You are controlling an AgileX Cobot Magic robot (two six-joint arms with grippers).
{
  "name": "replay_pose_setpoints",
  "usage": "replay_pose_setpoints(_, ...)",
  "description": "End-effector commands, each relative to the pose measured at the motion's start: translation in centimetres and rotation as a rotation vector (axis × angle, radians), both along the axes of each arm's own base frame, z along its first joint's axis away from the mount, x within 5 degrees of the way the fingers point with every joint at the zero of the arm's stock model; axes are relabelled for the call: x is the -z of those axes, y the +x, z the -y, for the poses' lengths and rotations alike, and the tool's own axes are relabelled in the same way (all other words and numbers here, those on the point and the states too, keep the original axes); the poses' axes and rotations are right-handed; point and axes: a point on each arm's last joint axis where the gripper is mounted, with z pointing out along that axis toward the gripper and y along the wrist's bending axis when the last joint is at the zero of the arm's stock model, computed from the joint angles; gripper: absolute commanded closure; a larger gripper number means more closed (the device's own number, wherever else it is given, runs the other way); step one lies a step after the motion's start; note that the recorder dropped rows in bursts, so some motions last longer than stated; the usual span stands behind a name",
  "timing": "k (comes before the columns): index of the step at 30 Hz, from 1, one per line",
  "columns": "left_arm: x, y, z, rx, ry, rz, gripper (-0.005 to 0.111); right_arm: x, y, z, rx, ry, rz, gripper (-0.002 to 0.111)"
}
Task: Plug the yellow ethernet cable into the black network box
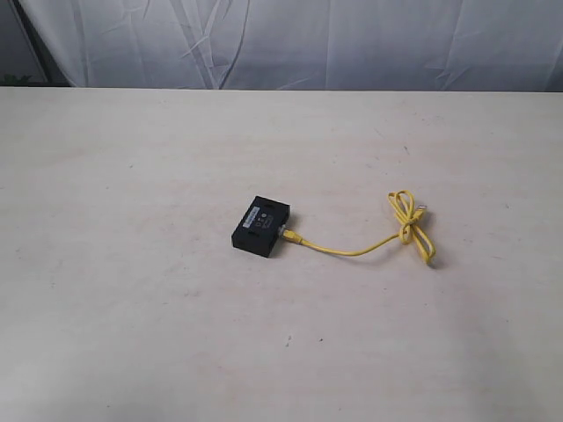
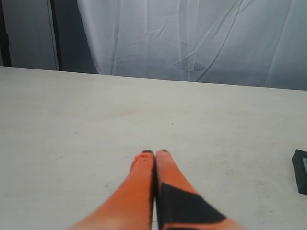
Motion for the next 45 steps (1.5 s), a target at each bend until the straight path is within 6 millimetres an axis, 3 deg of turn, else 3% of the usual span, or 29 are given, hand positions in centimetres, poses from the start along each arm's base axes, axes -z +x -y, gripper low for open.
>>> replay_pose_setpoints(1, 0.0, 0.0, -0.1, -0.007, 0.028, 0.019, 0.107, 0.0, 0.0, 0.0, 0.005, 0.000, 0.009, 0.108)
replay_pose_setpoints(8, 0.0, 0.0, -0.1, -0.008, 0.042, 0.020, 0.107, 1.2, -0.9, 0.0, 0.003, 0.041, -0.033, 0.108)
replay_pose_setpoints(22, 0.0, 0.0, -0.1, -0.008, 0.042, 0.020, 0.107, 9.7, -2.5, 0.0, -0.004, 0.107, -0.085, 0.108)
replay_pose_setpoints(45, 0.0, 0.0, -0.1, -0.008, 0.042, 0.020, 0.107, 10.7, -2.8, 0.0, -0.002, 0.100, -0.172, 0.108)
